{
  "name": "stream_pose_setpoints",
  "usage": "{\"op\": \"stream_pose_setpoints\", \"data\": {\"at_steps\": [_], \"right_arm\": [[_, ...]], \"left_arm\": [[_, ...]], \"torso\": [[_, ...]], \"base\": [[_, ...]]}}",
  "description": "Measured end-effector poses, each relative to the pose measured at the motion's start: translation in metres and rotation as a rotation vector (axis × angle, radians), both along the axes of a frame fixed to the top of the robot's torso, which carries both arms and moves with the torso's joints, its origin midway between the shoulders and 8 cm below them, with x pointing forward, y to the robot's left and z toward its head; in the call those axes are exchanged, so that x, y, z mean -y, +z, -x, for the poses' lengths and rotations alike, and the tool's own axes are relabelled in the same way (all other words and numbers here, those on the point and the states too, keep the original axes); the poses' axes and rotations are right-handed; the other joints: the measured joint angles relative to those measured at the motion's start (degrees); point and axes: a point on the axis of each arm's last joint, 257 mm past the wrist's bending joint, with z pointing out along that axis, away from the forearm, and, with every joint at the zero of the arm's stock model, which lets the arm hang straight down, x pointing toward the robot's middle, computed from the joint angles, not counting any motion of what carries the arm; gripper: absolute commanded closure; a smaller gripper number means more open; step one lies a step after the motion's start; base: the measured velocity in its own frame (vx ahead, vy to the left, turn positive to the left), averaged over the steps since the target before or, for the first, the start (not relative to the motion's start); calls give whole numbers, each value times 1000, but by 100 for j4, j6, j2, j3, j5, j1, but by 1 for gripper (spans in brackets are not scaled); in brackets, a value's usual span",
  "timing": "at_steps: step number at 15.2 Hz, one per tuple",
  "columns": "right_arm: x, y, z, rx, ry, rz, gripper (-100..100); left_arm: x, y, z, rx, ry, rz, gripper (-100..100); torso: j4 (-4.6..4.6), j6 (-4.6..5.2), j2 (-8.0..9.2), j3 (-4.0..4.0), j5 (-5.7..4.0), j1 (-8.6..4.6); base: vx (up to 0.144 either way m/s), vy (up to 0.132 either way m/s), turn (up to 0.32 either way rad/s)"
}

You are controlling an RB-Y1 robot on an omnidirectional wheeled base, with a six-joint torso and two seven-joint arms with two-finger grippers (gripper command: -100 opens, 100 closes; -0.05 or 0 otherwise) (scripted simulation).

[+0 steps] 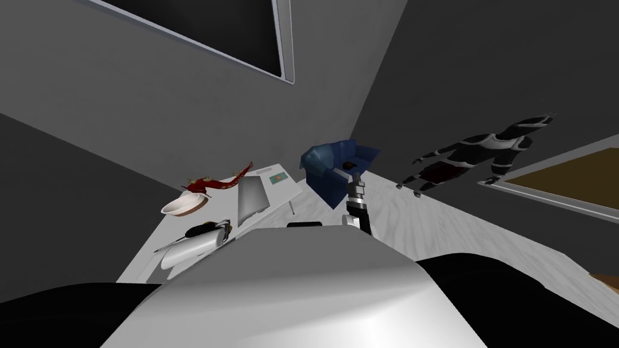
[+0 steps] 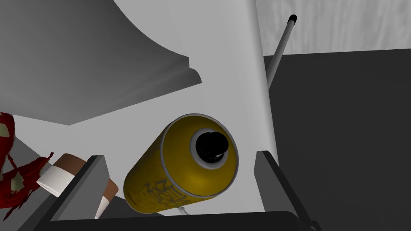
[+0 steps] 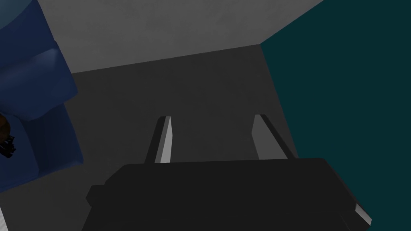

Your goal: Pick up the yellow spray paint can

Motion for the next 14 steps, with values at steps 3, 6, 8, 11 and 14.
{"op": "stream_pose_setpoints", "data": {"at_steps": [3,6,8,11,14], "right_arm": [[0,0,0,0,0,0,0],[0,0,0,0,0,0,0],[0,0,0,0,0,0,0],[0,0,0,0,0,0,0],[0,0,0,0,0,0,0]], "left_arm": [[-1,-3,10,-27,22,14,-100],[-3,-11,8,-28,23,15,-100],[-3,-17,7,-27,23,15,-100],[-4,-20,5,-25,22,14,100],[-4,-19,5,-24,21,14,100]], "torso": [[0,-2,3,2,0,0],[1,-2,7,4,2,7],[2,-2,8,4,2,9],[2,-1,9,5,1,3],[1,-3,8,4,0,0]], "base": [[14,6,-27],[5,22,1],[5,24,2],[0,6,3],[0,1,-4]]}}
